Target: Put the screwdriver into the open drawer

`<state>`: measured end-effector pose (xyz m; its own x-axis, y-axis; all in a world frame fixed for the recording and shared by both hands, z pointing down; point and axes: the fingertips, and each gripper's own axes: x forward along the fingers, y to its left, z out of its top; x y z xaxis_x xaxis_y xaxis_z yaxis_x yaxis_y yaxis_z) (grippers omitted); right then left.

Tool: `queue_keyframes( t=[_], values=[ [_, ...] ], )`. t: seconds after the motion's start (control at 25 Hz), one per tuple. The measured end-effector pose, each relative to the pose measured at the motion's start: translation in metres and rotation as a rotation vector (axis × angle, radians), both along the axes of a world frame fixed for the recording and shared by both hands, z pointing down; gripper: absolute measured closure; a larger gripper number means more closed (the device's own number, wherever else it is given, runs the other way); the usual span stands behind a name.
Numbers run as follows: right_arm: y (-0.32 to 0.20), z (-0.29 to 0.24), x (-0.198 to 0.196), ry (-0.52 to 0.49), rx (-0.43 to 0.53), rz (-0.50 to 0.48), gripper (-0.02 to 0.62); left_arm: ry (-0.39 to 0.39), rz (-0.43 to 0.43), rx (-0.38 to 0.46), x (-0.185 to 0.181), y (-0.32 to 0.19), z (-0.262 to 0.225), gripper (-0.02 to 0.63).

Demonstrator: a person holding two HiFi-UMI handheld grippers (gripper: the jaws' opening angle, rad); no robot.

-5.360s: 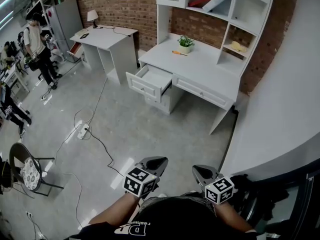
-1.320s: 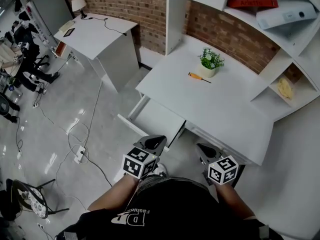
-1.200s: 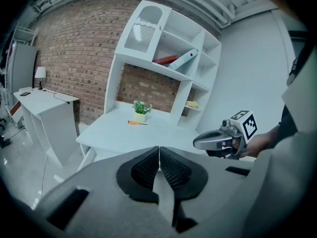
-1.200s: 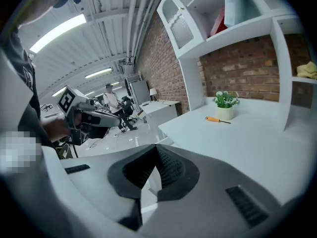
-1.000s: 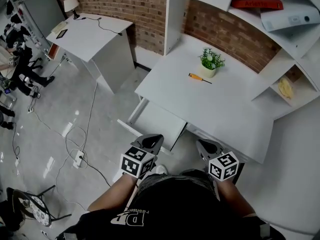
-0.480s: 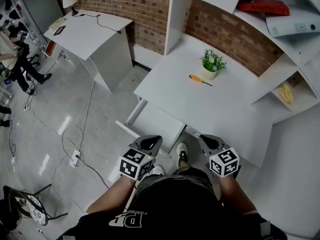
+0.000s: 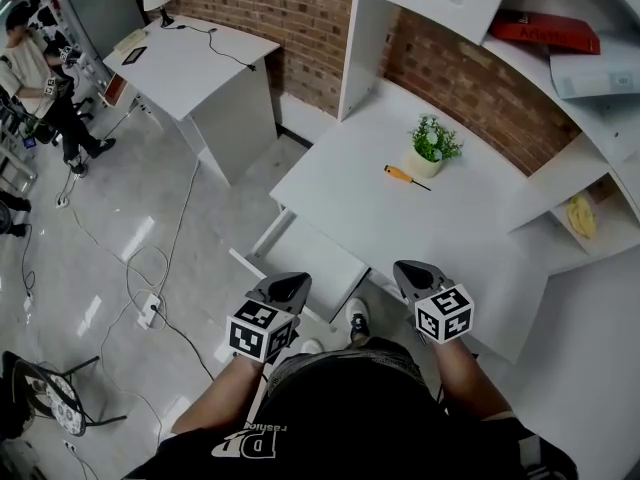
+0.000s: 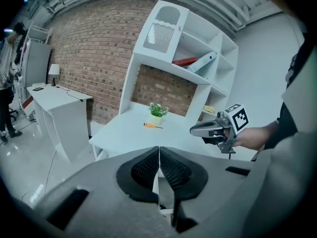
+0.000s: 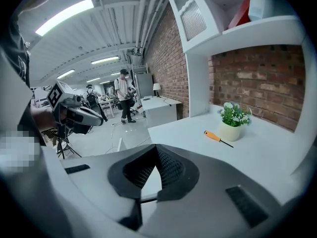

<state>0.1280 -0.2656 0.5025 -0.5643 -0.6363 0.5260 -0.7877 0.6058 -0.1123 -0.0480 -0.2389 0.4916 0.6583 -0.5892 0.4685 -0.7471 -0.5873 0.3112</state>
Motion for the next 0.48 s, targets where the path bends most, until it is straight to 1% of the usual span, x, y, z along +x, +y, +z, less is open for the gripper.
queue_keyframes(
  t=[0.2,0.48],
  values=[
    [-0.038,0.014,0.017,0.032,-0.018,-0.029,0.591,-0.017,-0.058,-0.029,0.005,-0.020,0.010,0.586],
    [-0.112,0.050,0.053,0.113,-0.024,-0.025,0.591,-0.055,-0.140,-0.074,0.004,-0.040,0.024,0.586]
  ],
)
